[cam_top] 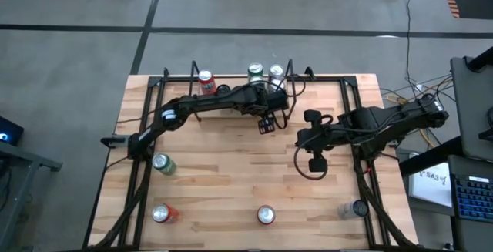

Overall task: Sort soda cans
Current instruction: Put the red silver soda can on the shelf and align it with the other red silver soda cans

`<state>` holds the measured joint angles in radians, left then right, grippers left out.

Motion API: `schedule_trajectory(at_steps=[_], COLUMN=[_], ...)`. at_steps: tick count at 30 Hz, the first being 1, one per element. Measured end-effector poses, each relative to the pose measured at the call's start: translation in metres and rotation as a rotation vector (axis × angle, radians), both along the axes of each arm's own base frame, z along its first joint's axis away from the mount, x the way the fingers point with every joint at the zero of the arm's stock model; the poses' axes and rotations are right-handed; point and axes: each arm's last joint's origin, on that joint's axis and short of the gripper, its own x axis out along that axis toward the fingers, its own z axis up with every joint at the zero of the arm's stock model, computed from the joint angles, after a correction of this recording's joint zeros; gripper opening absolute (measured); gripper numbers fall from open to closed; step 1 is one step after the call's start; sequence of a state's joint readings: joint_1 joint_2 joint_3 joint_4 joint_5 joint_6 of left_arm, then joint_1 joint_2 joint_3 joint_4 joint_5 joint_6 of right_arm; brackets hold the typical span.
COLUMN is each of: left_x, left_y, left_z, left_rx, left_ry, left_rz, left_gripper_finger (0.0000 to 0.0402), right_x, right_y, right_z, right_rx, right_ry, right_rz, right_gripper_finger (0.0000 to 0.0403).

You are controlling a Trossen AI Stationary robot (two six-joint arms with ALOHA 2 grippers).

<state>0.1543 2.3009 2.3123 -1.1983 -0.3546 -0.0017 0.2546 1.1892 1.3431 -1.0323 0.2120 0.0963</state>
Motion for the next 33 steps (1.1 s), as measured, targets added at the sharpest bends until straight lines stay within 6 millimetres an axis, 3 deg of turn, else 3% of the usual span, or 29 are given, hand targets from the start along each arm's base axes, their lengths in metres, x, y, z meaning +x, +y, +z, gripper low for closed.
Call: schedule_trajectory(at_steps=[33], left_x=[0.004], left_y=[0.016], left_z=[-0.005], left_rx=[-0.012], left_ry=[-0.019], left_rz=[-0.060], left_gripper_finger=[0.0289], right_x=[0.001], right_y=[0.000], right_z=[-0.002], right_rx=[0.006], right_ry=[-0.003], right_rz=[-0.007], right_gripper_finger=[0.0009])
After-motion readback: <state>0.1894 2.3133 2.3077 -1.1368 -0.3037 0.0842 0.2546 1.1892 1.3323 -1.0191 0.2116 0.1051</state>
